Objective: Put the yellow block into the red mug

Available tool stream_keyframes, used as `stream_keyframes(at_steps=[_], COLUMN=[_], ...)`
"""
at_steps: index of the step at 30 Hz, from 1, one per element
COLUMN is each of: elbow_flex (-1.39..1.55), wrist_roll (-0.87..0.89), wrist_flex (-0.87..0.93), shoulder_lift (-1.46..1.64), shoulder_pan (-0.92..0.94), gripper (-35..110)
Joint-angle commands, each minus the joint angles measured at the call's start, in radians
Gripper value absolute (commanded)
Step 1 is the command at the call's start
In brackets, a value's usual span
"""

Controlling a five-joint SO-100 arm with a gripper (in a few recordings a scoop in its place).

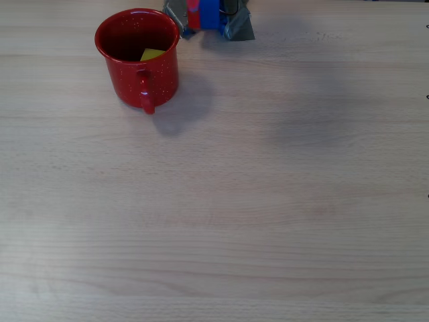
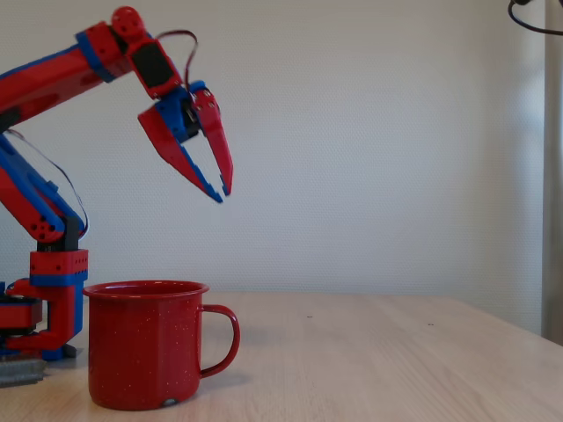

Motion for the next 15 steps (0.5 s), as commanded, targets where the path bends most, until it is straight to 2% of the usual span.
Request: stream_keyframes(at_steps=[1, 5, 15], elbow_flex=[0.018, 0.112, 0.485], wrist_roll=[-0.011, -0.021, 0.017], wrist_flex=[0.025, 0.028, -0.104], shoulder_lift=[0.084, 0.199, 0.485], shoulder_pan=[-0.021, -0.032, -0.043], gripper=[0, 0, 0])
